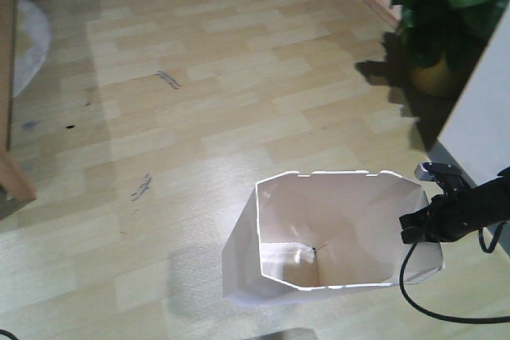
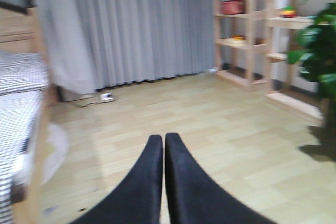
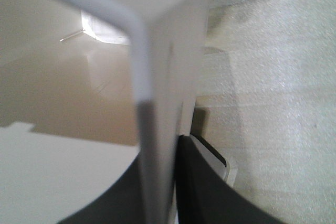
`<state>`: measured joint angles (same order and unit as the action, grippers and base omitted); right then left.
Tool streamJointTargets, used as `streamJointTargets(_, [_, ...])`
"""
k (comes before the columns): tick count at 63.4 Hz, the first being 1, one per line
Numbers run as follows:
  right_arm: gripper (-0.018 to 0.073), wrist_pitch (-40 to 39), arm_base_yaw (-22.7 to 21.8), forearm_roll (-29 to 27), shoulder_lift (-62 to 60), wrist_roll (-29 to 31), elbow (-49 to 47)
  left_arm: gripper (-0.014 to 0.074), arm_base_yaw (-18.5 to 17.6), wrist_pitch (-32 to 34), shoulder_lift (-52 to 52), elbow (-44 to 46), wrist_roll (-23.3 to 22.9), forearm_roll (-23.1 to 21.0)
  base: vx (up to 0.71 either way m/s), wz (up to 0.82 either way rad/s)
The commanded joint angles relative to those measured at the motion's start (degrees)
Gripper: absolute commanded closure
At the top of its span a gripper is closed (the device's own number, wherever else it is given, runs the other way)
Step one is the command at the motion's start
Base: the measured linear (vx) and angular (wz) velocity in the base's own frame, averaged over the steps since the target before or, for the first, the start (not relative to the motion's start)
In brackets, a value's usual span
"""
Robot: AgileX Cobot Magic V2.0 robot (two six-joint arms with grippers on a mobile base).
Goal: Move trash bin to bedside with robot
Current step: 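Carry the bin in the right gripper while driving toward the bed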
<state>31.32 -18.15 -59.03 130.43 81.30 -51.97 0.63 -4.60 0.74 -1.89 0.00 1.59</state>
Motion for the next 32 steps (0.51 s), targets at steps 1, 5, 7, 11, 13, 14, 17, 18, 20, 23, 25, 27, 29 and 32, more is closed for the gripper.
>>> streamJointTargets(1, [0.0563,11.11,-0.07,-3.64,-3.99,-0.06,-0.5,0.0603,-0.35,4.23,0.84,-0.67,-0.79,-0.54,0.05,0.49])
streamJointTargets(5, [0.0563,11.11,-0.07,-3.64,-3.99,-0.06,-0.5,0.0603,-0.35,4.23,0.84,-0.67,-0.79,-0.54,0.05,0.47])
streamJointTargets(7, [0.0563,11.11,-0.07,-3.64,-3.99,-0.06,-0.5,0.0603,-0.35,4.23,0.84,-0.67,-0.79,-0.54,0.05,0.44])
streamJointTargets(11, [0.0563,11.11,-0.07,-3.64,-3.99,-0.06,-0.5,0.0603,-0.35,4.23,0.84,-0.67,-0.79,-0.54,0.05,0.43])
streamJointTargets(13, [0.0563,11.11,-0.07,-3.64,-3.99,-0.06,-0.5,0.0603,-0.35,4.23,0.84,-0.67,-0.79,-0.54,0.05,0.42])
streamJointTargets(14, [0.0563,11.11,-0.07,-3.64,-3.99,-0.06,-0.5,0.0603,-0.35,4.23,0.84,-0.67,-0.79,-0.54,0.05,0.41])
streamJointTargets(17, [0.0563,11.11,-0.07,-3.64,-3.99,-0.06,-0.5,0.0603,-0.35,4.23,0.84,-0.67,-0.79,-0.54,0.05,0.4])
streamJointTargets(18, [0.0563,11.11,-0.07,-3.64,-3.99,-0.06,-0.5,0.0603,-0.35,4.23,0.84,-0.67,-0.79,-0.54,0.05,0.39])
streamJointTargets(20, [0.0563,11.11,-0.07,-3.64,-3.99,-0.06,-0.5,0.0603,-0.35,4.23,0.84,-0.67,-0.79,-0.54,0.05,0.38])
streamJointTargets(23, [0.0563,11.11,-0.07,-3.64,-3.99,-0.06,-0.5,0.0603,-0.35,4.23,0.84,-0.67,-0.79,-0.54,0.05,0.36])
streamJointTargets(25, [0.0563,11.11,-0.07,-3.64,-3.99,-0.06,-0.5,0.0603,-0.35,4.23,0.84,-0.67,-0.79,-0.54,0.06,0.35])
streamJointTargets(27, [0.0563,11.11,-0.07,-3.64,-3.99,-0.06,-0.5,0.0603,-0.35,4.23,0.84,-0.67,-0.79,-0.54,0.06,0.33])
streamJointTargets(29, [0.0563,11.11,-0.07,-3.64,-3.99,-0.06,-0.5,0.0603,-0.35,4.23,0.84,-0.67,-0.79,-0.54,0.06,0.31])
streamJointTargets(32, [0.0563,11.11,-0.07,-3.64,-3.99,-0.06,-0.5,0.0603,-0.35,4.23,0.84,-0.67,-0.79,-0.54,0.07,0.29])
